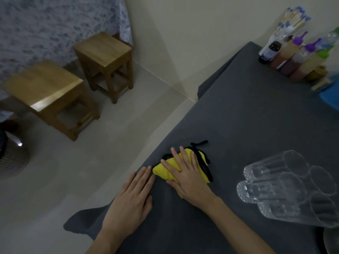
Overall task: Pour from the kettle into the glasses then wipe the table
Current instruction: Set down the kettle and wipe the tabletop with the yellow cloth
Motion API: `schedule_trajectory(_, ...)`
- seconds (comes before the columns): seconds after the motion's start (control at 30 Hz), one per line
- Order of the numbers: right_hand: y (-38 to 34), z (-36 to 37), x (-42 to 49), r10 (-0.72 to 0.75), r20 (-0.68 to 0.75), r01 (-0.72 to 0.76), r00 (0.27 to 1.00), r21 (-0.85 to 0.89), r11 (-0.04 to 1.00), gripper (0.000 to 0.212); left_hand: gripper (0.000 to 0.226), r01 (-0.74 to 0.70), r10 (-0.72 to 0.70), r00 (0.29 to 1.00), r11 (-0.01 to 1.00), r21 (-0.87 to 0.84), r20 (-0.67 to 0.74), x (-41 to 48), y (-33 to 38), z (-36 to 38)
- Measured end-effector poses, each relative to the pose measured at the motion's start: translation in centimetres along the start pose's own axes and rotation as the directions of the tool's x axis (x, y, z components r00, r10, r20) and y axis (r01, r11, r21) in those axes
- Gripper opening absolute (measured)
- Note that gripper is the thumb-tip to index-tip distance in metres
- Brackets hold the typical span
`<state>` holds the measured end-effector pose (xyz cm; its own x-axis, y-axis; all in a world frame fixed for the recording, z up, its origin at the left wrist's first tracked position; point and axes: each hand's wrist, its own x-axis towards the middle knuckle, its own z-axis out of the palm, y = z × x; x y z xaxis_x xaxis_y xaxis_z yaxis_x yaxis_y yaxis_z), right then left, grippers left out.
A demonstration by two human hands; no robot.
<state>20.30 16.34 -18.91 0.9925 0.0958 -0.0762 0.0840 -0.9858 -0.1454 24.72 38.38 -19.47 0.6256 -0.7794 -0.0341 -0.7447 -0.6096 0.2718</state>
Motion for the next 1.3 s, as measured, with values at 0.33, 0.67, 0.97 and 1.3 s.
schedule_trajectory(0.33,7.3,-1.0,5.5,0.365,-0.165,-0.359,0.916,0.066,0.931,0.047,0.058,0.031,-0.03,0.999,0.999,-0.029,0.039,0.1,0.1,-0.3)
schedule_trajectory(0.67,5.3,-0.2,4.2,0.577,-0.345,-0.554,0.74,0.172,0.814,0.032,0.058,0.028,-0.027,0.999,0.999,-0.023,0.037,0.0,0.1,-0.2)
schedule_trajectory(0.97,-3.9,2.3,-3.1,0.298,-0.337,-0.25,0.893,0.179,0.952,0.024,0.058,-0.005,0.006,1.0,0.999,-0.036,0.026,0.1,-0.3,0.3)
schedule_trajectory(1.3,-4.7,3.6,-15.8,0.323,-0.32,-0.299,0.891,0.123,0.946,0.035,0.056,-0.019,0.019,1.0,0.999,-0.05,-0.011,0.1,-0.2,0.2)
